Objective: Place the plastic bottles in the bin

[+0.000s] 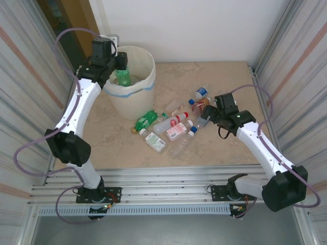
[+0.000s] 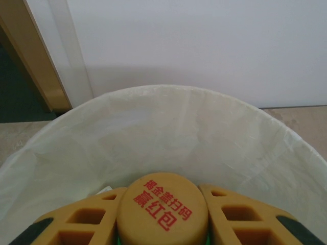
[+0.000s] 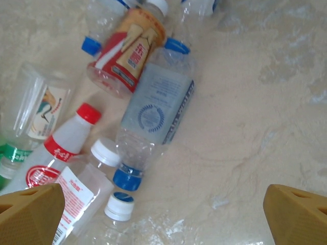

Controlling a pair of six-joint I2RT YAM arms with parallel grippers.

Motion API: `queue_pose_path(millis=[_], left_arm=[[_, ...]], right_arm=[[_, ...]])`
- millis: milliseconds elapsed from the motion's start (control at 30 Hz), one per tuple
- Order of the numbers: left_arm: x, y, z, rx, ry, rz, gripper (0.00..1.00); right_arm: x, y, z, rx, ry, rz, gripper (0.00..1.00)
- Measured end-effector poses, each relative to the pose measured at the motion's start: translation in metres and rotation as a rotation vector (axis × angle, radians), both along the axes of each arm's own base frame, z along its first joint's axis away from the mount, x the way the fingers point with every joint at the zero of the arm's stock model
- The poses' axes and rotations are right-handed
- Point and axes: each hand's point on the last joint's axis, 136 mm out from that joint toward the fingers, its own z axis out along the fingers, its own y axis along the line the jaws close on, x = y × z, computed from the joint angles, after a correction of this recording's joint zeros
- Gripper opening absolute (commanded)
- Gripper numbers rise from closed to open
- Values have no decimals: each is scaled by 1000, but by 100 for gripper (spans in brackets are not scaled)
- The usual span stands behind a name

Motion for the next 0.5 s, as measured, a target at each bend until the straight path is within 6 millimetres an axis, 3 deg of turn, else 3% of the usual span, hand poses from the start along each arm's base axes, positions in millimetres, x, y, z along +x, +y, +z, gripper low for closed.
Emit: queue_pose_path(millis=[167,500], left_arm=[[5,-1,-17,5,37,5,49],[4,0,-20,0,49,10,73]], right_arm=[[-10,2,-20,25,55,-2,98],[-5,15,-46,68,128,6,98]])
